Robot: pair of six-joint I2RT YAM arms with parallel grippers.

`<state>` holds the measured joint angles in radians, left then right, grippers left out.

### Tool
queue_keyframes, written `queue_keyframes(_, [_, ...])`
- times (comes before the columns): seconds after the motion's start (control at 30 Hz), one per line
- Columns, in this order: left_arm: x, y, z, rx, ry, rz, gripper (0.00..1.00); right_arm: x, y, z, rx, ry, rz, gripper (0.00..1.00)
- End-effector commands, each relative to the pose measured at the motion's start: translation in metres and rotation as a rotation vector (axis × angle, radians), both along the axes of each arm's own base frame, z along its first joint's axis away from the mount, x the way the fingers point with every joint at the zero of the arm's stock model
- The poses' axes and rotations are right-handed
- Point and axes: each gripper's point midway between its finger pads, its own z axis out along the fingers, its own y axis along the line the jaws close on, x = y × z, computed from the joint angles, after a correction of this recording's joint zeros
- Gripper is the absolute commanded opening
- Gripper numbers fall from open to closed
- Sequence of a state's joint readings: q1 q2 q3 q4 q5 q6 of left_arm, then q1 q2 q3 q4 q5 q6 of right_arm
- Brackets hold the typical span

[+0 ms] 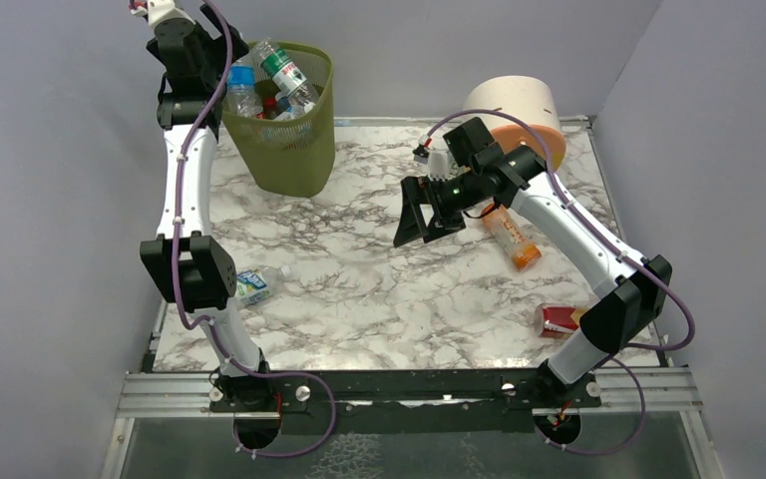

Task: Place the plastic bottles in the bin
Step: Place the plastic bottle in the trash bin, then pick up the plastic bottle at the center of the board.

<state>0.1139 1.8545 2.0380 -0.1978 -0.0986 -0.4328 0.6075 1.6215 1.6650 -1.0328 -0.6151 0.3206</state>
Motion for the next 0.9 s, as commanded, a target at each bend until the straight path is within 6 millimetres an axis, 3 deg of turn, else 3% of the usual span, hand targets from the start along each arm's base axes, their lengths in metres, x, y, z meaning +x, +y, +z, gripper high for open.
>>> queue_keyframes(0.0, [-0.012,-0.004,0.042,0.015,-0.071,-0.012,0.99,0.001,0.002,0.004,0.020,-0.002,0.004,0.99])
queue_keyframes(0.17, [-0.022,-0.016,0.065,-0.045,-0.110,-0.066,0.99,0.007,0.003,0.010,0.019,-0.012,-0.027,0.99])
queue_keyframes(0.33, [-0.037,-0.046,0.076,-0.191,-0.127,-0.194,0.99,0.021,-0.001,0.005,-0.034,-0.014,-0.092,0.99])
queue_keyframes(0.47, [-0.054,-0.081,0.062,-0.298,-0.076,-0.304,0.99,0.037,-0.016,-0.009,-0.148,-0.042,-0.178,0.99])
queue_keyframes(0.53, [-0.074,-0.098,0.062,-0.326,-0.065,-0.347,0.99,0.046,-0.027,-0.018,-0.221,-0.058,-0.226,0.99])
queue_keyframes(0.73, [-0.115,-0.134,0.021,-0.397,0.051,-0.430,0.99,0.077,-0.066,-0.047,-0.403,-0.073,-0.384,0.99])
queue_keyframes(0.87, [-0.140,-0.147,-0.005,-0.440,0.123,-0.469,0.99,0.102,-0.089,-0.061,-0.435,-0.075,-0.495,0.99])
